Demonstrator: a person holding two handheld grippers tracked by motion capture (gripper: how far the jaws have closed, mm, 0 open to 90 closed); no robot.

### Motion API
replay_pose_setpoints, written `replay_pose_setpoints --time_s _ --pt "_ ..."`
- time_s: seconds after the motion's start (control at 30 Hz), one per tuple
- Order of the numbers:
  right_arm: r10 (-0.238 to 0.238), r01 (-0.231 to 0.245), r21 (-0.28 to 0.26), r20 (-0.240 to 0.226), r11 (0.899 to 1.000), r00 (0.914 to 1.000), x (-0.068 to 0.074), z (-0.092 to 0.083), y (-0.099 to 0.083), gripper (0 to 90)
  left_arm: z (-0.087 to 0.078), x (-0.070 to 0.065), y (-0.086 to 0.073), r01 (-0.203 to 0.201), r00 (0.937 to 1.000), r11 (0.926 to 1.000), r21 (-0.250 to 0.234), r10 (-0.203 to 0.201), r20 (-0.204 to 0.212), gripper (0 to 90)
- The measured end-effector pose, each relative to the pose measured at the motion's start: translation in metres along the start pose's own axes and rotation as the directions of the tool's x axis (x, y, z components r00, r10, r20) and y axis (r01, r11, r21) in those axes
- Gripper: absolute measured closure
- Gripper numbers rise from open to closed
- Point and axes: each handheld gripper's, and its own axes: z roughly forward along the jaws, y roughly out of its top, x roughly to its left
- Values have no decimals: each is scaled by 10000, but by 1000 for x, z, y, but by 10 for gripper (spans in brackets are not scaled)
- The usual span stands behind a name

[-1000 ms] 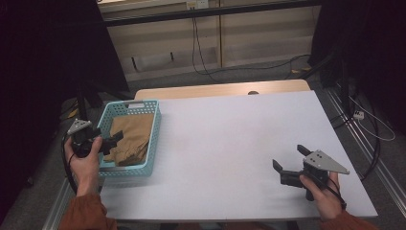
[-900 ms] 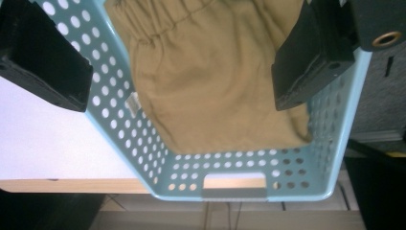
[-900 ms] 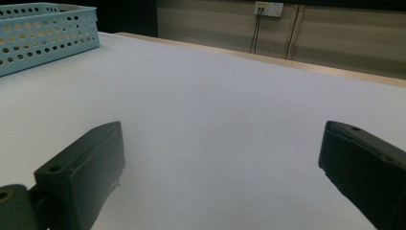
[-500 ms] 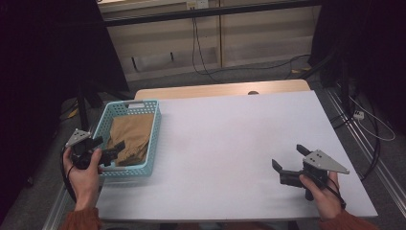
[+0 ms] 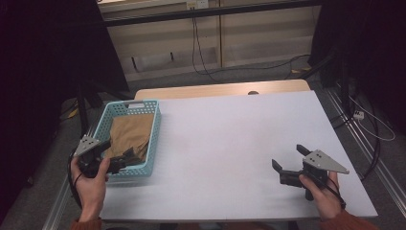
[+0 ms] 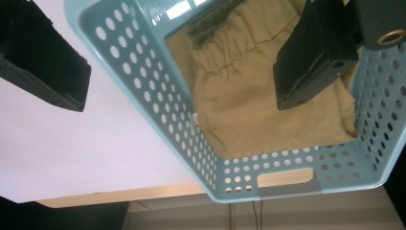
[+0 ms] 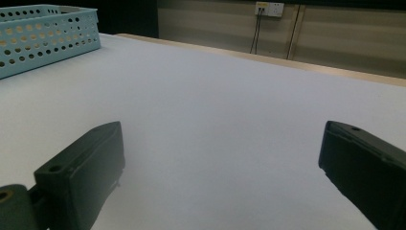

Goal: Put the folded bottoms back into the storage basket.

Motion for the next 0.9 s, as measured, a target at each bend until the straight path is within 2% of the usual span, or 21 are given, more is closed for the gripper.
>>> replay_pose_setpoints --time_s 0.23,0.33,0.4,0.53,0.63,0.67,0.8,0.9 --pt "27 -27 -13 18 10000 10000 -1 -1 0 17 7 -15 3 -25 9996 9997 -236 31 271 57" --pt "14 -14 -23 -13 10000 10000 0 0 0 17 9 -21 4 80 9976 9974 -715 -31 690 29" --pt "-7 7 -28 -23 10000 10000 0 0 0 17 10 -25 5 32 9963 9979 -647 24 857 30" --pt "-43 43 -38 -40 10000 10000 0 0 1 17 12 -36 6 -220 9955 9983 -543 268 905 32" --pt "-14 13 -27 -60 10000 10000 0 1 1 17 11 -47 6 -423 9920 9968 -681 500 1162 39" --pt "-23 23 -34 -66 10000 10000 0 1 1 17 11 -50 7 -515 9918 9962 -709 594 1132 38" --pt "-43 43 -36 -85 10000 10000 1 1 1 17 15 -57 7 -471 9884 9950 -882 591 1397 38" --pt "-53 53 -42 -84 10000 10000 0 0 1 17 20 -63 7 -609 9857 9946 -842 732 1517 38"
